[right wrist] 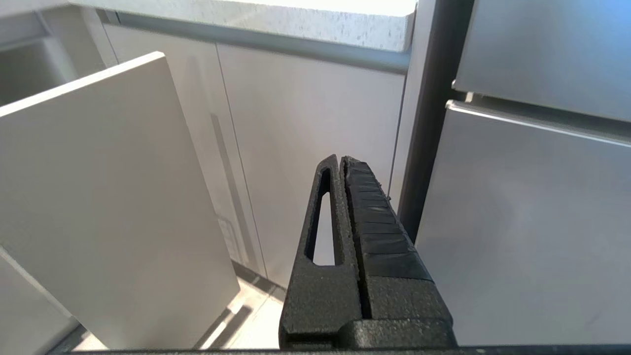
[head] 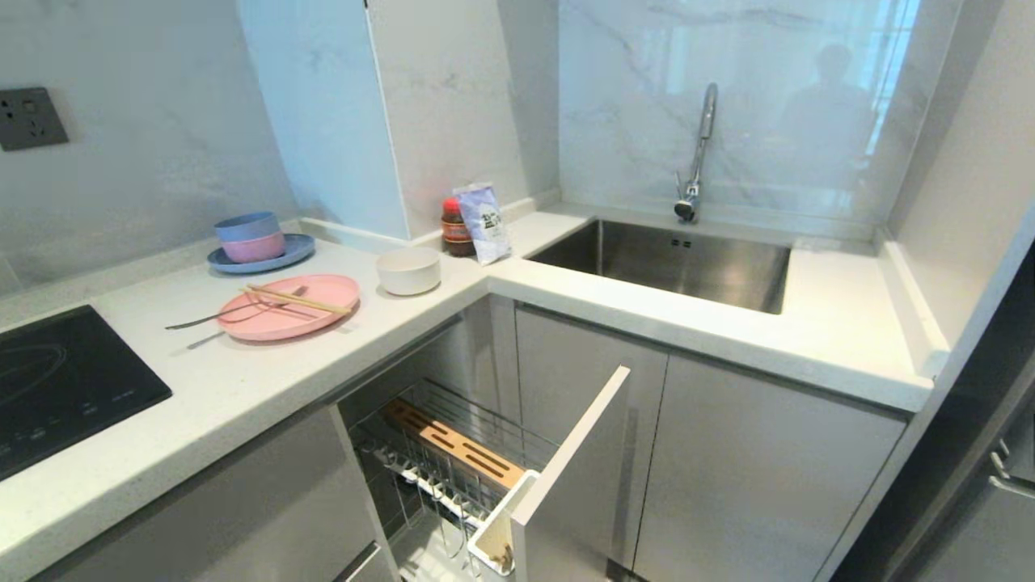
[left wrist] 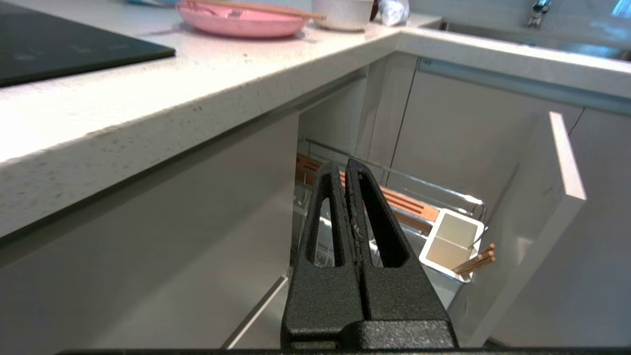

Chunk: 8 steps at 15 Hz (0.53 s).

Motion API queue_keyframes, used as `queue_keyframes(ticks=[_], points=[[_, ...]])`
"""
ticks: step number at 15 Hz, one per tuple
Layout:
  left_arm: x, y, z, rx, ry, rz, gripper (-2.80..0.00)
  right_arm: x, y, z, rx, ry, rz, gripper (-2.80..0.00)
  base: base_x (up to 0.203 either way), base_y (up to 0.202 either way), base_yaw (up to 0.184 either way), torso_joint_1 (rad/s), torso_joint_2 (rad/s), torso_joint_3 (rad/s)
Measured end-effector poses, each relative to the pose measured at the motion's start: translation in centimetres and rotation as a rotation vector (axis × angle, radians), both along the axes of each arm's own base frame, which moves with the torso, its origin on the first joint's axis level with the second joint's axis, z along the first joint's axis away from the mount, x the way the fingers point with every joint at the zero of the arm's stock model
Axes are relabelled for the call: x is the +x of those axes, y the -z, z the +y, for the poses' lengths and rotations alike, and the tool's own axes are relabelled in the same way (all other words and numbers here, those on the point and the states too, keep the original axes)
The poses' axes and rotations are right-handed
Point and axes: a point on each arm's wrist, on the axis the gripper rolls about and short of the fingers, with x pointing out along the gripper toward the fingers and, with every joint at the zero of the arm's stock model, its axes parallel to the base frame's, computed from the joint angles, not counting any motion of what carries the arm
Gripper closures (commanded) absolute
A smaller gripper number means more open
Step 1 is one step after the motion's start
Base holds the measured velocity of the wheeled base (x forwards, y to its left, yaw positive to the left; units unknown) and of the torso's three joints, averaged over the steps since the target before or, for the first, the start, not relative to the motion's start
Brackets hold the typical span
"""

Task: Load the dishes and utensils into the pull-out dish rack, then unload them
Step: Pick up the chopsticks and place it in the cupboard

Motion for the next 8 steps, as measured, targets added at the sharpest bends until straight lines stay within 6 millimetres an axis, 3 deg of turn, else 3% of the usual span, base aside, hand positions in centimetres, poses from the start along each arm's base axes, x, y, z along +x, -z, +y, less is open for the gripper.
queue_keyframes(ticks=[8], points=[[0.0, 0.0, 0.0, 0.003, -0.002, 0.0, 0.0, 0.0, 0.0, 0.0, 0.0, 0.0, 0.0, 0.0, 0.0, 0.0, 0.0, 0.003, 0.0, -0.197]])
